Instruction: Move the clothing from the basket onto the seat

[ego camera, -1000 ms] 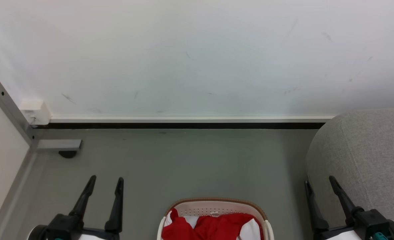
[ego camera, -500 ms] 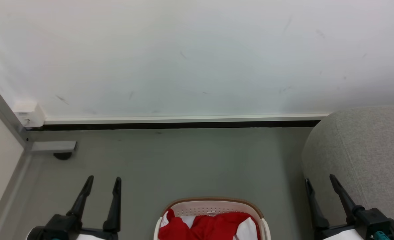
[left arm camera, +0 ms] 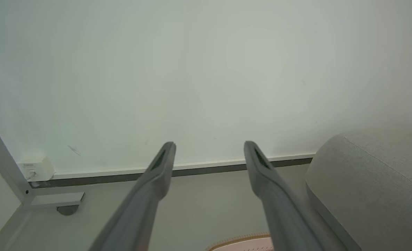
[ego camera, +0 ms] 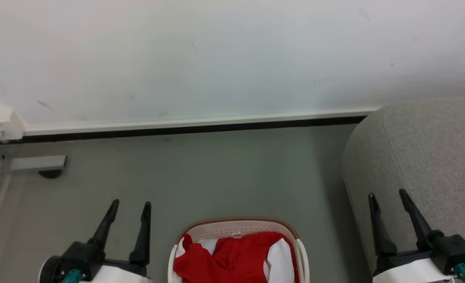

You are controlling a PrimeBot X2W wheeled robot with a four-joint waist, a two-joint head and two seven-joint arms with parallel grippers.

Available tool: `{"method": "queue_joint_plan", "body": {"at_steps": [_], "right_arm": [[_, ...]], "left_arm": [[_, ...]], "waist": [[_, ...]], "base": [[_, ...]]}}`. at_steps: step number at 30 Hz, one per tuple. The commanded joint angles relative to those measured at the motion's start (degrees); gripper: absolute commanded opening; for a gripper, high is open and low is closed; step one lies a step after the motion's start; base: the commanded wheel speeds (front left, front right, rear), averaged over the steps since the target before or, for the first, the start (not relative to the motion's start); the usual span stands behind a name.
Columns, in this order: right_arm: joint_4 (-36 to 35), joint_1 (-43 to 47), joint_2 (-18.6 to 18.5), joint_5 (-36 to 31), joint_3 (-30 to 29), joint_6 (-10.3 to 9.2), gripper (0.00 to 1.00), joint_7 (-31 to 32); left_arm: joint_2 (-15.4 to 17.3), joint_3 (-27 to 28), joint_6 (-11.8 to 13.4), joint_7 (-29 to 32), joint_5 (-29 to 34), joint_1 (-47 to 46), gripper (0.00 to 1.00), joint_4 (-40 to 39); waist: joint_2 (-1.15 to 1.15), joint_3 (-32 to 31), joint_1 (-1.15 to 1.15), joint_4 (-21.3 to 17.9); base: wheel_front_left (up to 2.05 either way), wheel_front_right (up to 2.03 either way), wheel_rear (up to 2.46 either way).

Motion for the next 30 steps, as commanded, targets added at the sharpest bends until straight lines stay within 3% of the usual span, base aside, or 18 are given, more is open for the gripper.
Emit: {"method": "queue_joint_plan", "body": {"at_steps": [1,8,12,19,27,30], "right_arm": [[-0.7,-0.9,0.0,0.3,-0.3,-0.12,1.00,-0.1],[-3.3,-3.4,0.0,0.8,-1.4,-0.12,1.00,-0.1],[-4.5,-5.0,0.0,1.1,-1.5,-0.12,1.00,-0.1],[-5.9,-7.1,0.0,1.2,-2.0,-0.12,1.00,-0.1],[-7.7,-9.0,0.0,2.3,-2.0,-0.12,1.00,-0.1],[-7.9,-9.4,0.0,2.6,-1.8,-0.12,1.00,-0.1]], "left_arm": [[0.7,-0.2,0.0,0.0,0.4,-1.0,1.00,0.4],[3.8,-5.7,-0.5,0.0,1.3,-6.6,1.00,4.1],[5.7,-9.9,-0.5,0.0,-1.1,-10.1,1.00,8.4],[10.4,-21.9,-0.4,0.0,-3.4,-18.1,1.00,19.5],[13.7,-38.0,-0.5,4.1,-8.6,-27.7,1.00,31.6],[14.3,-41.5,-0.5,5.4,-9.7,-30.1,1.00,34.2]], "waist": [[0.00,2.1,0.00,-1.1],[0.00,8.9,0.00,-2.7],[0.00,12.7,0.00,-3.6],[0.00,17.9,0.00,-4.5],[0.00,22.8,0.00,-6.0],[0.00,24.0,0.00,-6.5]], "base": [[0.00,0.00,0.00],[0.00,0.00,0.00],[0.00,0.00,0.00],[0.00,0.00,0.00],[0.00,0.00,0.00],[0.00,0.00,0.00]]}}
